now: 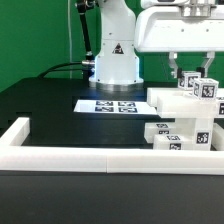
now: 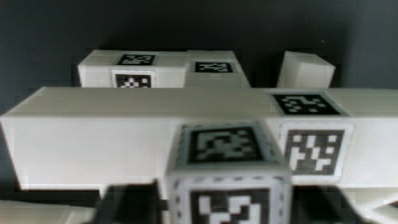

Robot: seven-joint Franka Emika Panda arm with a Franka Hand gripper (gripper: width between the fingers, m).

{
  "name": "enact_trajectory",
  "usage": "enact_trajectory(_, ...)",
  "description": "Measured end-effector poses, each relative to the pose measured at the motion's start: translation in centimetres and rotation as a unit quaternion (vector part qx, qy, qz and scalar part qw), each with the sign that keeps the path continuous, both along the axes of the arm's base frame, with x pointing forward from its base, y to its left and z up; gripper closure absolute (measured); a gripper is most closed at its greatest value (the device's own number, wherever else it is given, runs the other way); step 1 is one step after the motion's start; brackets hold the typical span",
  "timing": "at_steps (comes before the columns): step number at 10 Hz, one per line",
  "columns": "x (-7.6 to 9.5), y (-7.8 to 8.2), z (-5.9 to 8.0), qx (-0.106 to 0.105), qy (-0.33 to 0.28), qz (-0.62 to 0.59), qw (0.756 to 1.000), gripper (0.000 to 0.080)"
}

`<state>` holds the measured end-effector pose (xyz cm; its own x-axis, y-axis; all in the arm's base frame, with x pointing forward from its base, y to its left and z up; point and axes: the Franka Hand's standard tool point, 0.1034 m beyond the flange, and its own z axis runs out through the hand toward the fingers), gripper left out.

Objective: Assemble chair

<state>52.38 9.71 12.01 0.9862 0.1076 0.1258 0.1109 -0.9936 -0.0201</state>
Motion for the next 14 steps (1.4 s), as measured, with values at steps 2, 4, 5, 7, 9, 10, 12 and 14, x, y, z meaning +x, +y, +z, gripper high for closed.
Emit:
enact_trajectory(2, 0.00, 0.01, 0.00, 0.006, 0.002, -0.043, 0.999, 0.0518)
enact_trajectory(4, 0.00, 0.11, -0.02, 0.018, 0.002, -0.136, 0.991, 0.0518)
enact_trajectory(5, 0.01, 0.07, -0.04, 0.026, 0.001, -0.182, 0.983, 0.0518)
enact_trajectory(7, 0.04, 0.04, -0.04, 0.041, 0.002, -0.265, 0.963, 0.0517)
enact_trajectory(9, 0.09, 0.13, -0.01, 0.052, 0.004, -0.335, 0.941, 0.0517)
enact_trajectory(10, 0.09, 0.13, -0.01, 0.054, 0.005, -0.349, 0.936, 0.0517)
enact_trajectory(12, 0.08, 0.15, -0.02, 0.068, 0.010, -0.426, 0.902, 0.0515)
enact_trajectory(14, 0.06, 0.21, -0.02, 0.074, 0.013, -0.461, 0.884, 0.0506)
